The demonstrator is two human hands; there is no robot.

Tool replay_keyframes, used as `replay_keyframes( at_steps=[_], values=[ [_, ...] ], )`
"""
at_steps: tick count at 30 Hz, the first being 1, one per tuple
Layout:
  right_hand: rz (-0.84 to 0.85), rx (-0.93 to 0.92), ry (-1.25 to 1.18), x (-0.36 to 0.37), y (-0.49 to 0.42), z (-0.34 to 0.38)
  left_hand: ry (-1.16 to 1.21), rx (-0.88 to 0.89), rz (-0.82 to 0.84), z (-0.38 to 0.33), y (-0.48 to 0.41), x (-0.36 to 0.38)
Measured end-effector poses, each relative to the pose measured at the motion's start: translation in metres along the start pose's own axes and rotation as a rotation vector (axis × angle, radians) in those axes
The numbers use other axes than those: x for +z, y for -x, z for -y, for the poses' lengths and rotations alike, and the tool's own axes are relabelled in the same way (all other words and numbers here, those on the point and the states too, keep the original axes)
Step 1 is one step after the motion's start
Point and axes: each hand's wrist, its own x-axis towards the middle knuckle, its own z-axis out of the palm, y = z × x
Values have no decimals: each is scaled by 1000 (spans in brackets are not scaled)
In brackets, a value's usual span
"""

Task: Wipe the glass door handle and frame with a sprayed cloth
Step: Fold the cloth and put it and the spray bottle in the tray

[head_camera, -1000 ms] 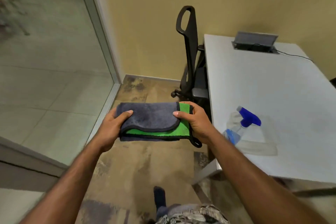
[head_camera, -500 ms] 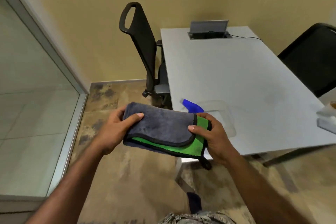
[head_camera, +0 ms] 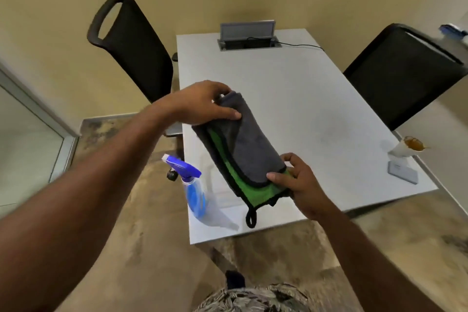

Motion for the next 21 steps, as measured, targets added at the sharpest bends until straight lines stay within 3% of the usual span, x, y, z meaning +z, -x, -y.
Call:
replay_keyframes(
  at_steps=[5,12,17,21],
  values=[
    [-160,105,71,-9,-27,-30,-273,-41,134,-1,-92,47],
    [-262,273,157,-16,-74,-65,-306,-137,173,36,-149,121],
    [-291,294,419,-31,-97,-85,-303,-209,169,65,-167,168],
    [-224,253,880,-39,-107,-97,-297,-206,143,79,-172,194]
  ],
)
